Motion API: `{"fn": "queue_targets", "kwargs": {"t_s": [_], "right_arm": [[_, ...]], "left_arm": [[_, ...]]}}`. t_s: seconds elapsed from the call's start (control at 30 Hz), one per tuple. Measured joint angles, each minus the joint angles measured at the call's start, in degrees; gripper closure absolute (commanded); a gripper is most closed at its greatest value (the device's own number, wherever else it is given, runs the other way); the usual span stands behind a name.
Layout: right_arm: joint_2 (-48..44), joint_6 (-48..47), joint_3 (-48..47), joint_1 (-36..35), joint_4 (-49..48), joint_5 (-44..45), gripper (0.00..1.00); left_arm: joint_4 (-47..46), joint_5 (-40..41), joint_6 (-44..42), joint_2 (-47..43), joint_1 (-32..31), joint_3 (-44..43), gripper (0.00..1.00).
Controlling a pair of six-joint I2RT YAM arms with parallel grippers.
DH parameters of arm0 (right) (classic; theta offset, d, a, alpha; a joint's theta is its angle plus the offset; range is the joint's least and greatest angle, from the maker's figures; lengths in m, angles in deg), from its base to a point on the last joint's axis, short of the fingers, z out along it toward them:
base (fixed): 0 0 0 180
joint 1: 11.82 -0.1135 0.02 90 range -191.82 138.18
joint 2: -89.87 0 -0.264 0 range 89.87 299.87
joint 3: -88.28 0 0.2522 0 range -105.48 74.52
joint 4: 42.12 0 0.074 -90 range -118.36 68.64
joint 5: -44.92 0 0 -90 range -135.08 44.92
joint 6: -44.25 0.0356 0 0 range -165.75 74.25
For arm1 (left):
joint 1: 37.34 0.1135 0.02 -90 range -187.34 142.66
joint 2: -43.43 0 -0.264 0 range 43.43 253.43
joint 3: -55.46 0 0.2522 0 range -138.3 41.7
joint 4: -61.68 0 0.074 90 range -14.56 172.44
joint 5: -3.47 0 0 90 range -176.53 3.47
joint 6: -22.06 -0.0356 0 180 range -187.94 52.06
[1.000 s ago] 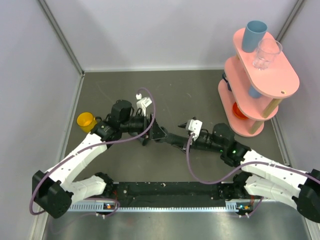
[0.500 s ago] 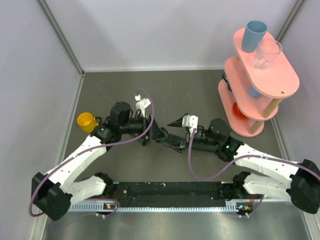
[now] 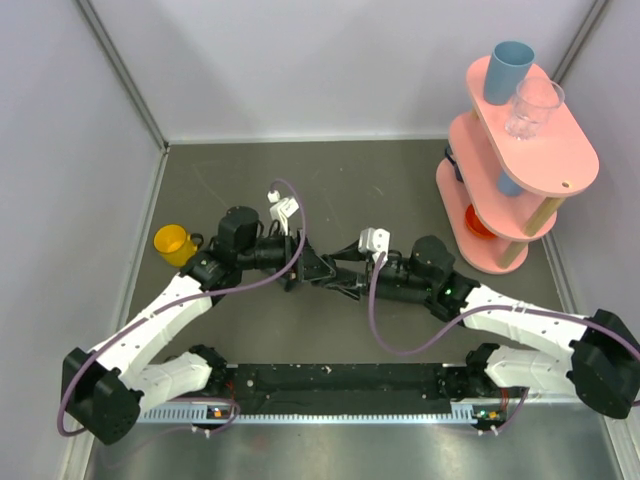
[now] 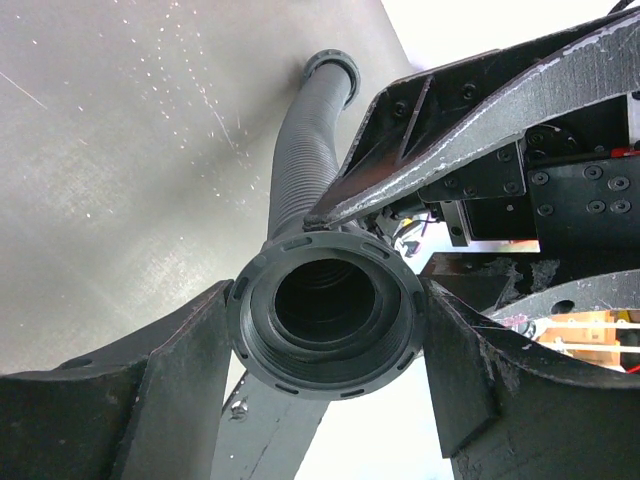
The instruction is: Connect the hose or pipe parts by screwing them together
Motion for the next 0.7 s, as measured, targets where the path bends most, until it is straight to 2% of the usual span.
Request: {"fn": "queue_targets", "kwargs": {"t_s": [0.07,0.23,0.33,0.43,0.47,0.53,0.6,0.7], "right_arm": [[0.1,0.5,0.0,0.0,-0.2,0.0,0.29],[0.7,0.9,0.0,0.0,-0.7,0.0,0.29],[0.9,0.9,0.0,0.0,-0.7,0.1,0.38],[1.0,1.0,0.0,0.0,-0.7,0.5,0.64],[1.0,1.0,0.0,0.0,-0.7,0.7,0.67],[1.0,1.4,0.0,0.0,-0.7,1.1,0.74],[1.0,1.5,0.0,0.0,-0.7,1.5,0.76],[0.9,1.6,0.0,0.0,-0.3,2.6,0.8]], "left_arm": [[-0.2,0.0,0.2,-0.2,0.1,0.3,1.0],[-1.8,0.0,1.2,-0.5,0.2,0.8,1.0],[-2.2,0.0,1.4,-0.5,0.2,0.8,1.0],[-2.1,-0.1,1.6,-0.5,0.2,0.8,1.0],[-2.1,-0.2,1.7,-0.5,0.2,0.9,0.89],[-2.2,-0.2,1.8,-0.5,0.3,0.9,0.58],[-2.4,0.2,1.8,-0.5,0.3,0.9,0.38],[-2.5,0.9,1.6,-0.5,0.3,0.9,0.28]]}}
